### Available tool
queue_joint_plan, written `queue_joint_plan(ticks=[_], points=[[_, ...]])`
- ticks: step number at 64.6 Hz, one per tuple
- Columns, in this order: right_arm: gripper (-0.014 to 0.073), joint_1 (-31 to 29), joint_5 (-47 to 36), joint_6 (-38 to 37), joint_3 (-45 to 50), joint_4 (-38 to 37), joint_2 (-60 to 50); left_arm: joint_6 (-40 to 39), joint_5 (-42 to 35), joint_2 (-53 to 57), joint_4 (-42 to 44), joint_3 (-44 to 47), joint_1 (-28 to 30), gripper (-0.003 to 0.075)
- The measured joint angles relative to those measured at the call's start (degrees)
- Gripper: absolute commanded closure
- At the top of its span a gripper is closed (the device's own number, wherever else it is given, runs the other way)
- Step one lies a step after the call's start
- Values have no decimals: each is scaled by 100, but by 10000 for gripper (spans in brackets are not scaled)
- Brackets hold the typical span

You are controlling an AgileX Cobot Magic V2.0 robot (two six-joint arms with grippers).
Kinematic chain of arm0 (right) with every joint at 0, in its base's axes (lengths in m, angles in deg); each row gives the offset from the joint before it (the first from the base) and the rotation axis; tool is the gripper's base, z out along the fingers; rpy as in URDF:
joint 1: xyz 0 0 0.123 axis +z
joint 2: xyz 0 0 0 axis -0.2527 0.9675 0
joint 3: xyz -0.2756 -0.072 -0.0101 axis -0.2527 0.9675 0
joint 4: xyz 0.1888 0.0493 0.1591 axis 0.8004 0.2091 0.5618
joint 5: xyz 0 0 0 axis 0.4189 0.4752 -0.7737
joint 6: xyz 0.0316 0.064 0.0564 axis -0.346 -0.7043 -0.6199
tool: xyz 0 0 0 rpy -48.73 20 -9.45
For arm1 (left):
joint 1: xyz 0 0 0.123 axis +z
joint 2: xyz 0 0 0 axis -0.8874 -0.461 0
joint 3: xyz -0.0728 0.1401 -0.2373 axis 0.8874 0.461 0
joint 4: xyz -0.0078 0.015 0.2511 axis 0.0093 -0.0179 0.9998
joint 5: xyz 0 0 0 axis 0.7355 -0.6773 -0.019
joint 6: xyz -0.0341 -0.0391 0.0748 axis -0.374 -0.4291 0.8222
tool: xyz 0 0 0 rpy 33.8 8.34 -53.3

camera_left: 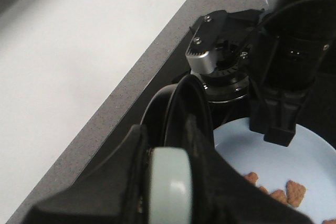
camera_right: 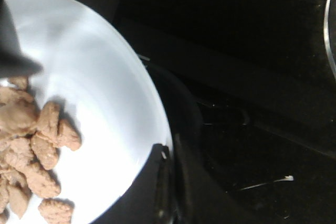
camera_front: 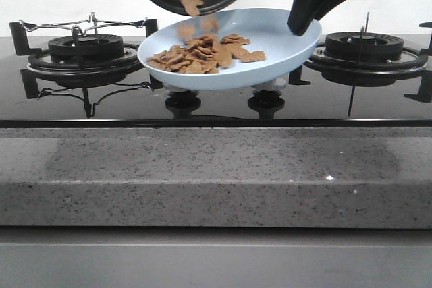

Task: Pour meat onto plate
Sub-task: 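Tilt the pan over the held plate with the left gripper, pouring meat, then carry the empty pan back and lower it onto its burner with the left gripper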

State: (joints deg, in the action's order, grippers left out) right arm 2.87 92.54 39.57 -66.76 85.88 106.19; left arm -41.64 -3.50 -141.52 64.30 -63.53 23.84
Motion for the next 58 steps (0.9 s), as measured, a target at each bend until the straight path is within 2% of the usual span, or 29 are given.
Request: queue_joint_plan(ticks=[19,29,35,45,58], points=[[654,0,2,0,0,0,0,-351,0,9,18,0,3,741],[654,0,2,0,0,0,0,-400,166,73,-718,0,325,741],[654,0,2,0,0,0,0,-403,405,105,-1351,0,736,741],[654,0,2,0,0,0,0,-412,688,105,-2906,10,1770,741],[654,0,2,0,0,0,0,-402,1267,-41,-5111,75,3571,741]])
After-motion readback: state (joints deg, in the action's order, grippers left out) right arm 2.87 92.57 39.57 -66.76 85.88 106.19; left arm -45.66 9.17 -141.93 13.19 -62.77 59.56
